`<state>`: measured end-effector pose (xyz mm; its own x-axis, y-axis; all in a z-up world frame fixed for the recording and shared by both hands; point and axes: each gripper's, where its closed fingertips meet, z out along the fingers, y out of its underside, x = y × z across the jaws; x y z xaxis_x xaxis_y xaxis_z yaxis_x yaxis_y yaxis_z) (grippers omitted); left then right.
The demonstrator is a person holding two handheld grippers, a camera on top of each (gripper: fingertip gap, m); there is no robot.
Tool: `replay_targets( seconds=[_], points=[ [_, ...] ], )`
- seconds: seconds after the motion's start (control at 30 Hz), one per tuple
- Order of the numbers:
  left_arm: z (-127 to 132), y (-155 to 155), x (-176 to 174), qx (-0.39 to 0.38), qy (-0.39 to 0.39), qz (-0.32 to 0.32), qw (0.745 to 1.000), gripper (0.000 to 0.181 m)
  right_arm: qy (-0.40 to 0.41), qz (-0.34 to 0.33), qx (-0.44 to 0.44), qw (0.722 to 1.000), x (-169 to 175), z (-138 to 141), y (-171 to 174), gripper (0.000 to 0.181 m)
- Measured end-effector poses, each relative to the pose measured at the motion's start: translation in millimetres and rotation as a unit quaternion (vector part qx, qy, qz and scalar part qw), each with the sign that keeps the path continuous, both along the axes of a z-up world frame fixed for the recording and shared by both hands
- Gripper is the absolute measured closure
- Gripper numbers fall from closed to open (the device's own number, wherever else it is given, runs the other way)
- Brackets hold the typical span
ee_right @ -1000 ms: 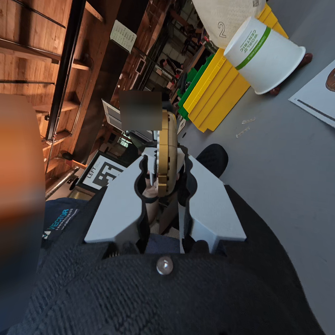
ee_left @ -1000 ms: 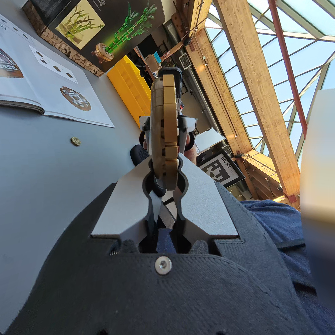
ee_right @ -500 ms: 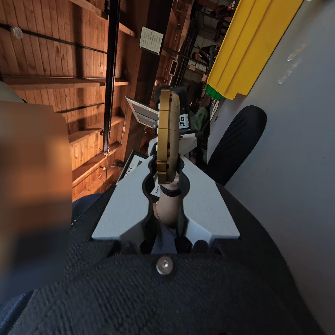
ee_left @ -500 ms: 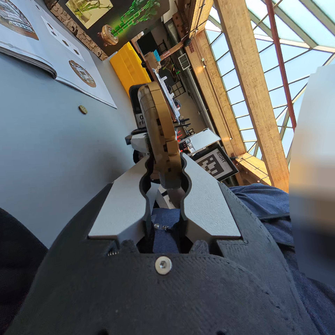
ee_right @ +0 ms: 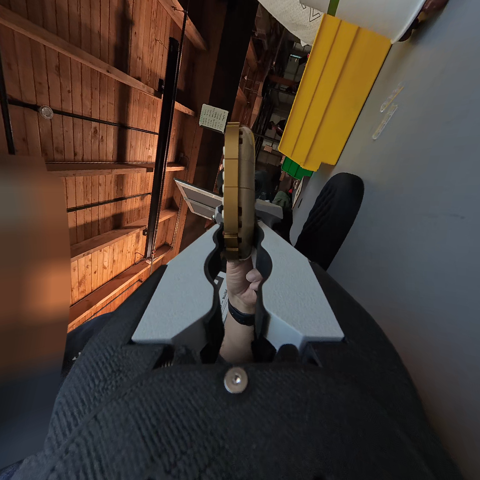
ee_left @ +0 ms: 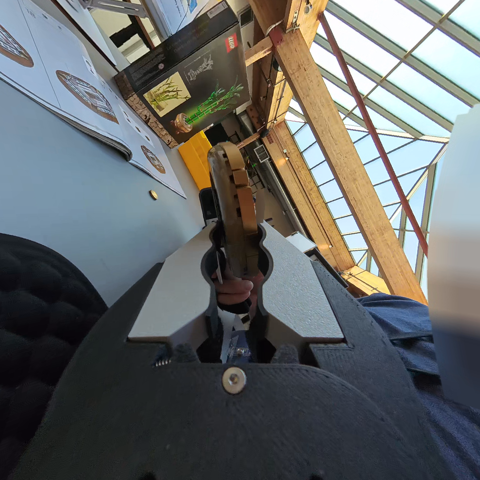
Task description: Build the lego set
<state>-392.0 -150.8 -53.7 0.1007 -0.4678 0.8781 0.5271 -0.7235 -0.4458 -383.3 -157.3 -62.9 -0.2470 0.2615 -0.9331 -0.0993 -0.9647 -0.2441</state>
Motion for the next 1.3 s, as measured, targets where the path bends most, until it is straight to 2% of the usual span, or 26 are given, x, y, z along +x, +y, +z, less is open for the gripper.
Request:
replay_targets(
  seconds=[0.07,0.17,0.27,0.33,0.43,0.57,0.7,0.77,0.83,0.93,1.0,1.1,1.17,1.2,1.3],
  points=[
    [-4.8,-2.8,-5.3,-0.009,0.026,-0.007,1.0,0.162,-0.007,0.011,0.029,0.999,-4.7,1.2,-4.8,0.16],
    [-9.7,-7.3,-25.6,-0.029,0.049,0.01,0.998,0.162,-0.029,-0.013,0.099,0.995,-5.8,7.1,3.1,0.135],
    [-4.9,-15.5,-57.0,-0.038,0.042,0.042,0.998,0.162,-0.051,-0.034,0.199,0.978,-2.4,17.6,19.2,0.136],
    [-2.4,-22.1,-79.2,-0.044,0.041,0.064,0.996,0.162,-0.095,-0.035,0.291,0.951,-5.9,14.2,32.7,0.14],
    [0.9,-32.6,-107.5,-0.048,0.05,0.094,0.993,0.162,-0.188,0.006,0.435,0.88,-22.8,-8.5,50.7,0.144],
    [6.3,-41.7,-133.1,-0.05,0.05,0.125,0.99,0.162,-0.278,0.088,0.556,0.778,-56.9,-42.3,66.0,0.147],
    [10.5,-44.5,-141.1,-0.052,0.043,0.13,0.989,0.162,-0.28,0.187,0.679,0.653,-89.7,-68.4,68.3,0.152],
    [12.2,-45.3,-141.0,-0.054,0.041,0.124,0.99,0.162,-0.296,0.201,0.717,0.599,-104.1,-75.1,84.3,0.153],
    [12.8,-45.6,-141.2,-0.055,0.043,0.124,0.99,0.162,-0.294,0.238,0.731,0.567,-113.7,-80.6,88.6,0.154],
    [14.2,-46.8,-140.5,-0.053,0.042,0.122,0.99,0.162,-0.288,0.287,0.733,0.545,-123.8,-88.2,87.2,0.151],
    [14.5,-47.1,-140.1,-0.054,0.04,0.121,0.99,0.162,-0.292,0.317,0.72,0.544,-126.2,-94.7,86.1,0.15],
    [14.3,-46.5,-138.7,-0.055,0.042,0.118,0.991,0.162,-0.303,0.33,0.697,0.561,-128.5,-97.0,89.3,0.153],
    [14.9,-45.5,-137.8,-0.054,0.042,0.116,0.991,0.162,-0.311,0.343,0.669,0.582,-124.6,-99.0,87.9,0.162],
    [15.4,-44.9,-137.4,-0.053,0.041,0.116,0.991,0.162,-0.321,0.341,0.657,0.59,-121.6,-99.1,89.8,0.173],
    [16.5,-44.2,-135.6,-0.052,0.039,0.113,0.992,0.162,-0.352,0.323,0.647,0.595,-101.9,-98.7,97.0,0.174]
  ],
)
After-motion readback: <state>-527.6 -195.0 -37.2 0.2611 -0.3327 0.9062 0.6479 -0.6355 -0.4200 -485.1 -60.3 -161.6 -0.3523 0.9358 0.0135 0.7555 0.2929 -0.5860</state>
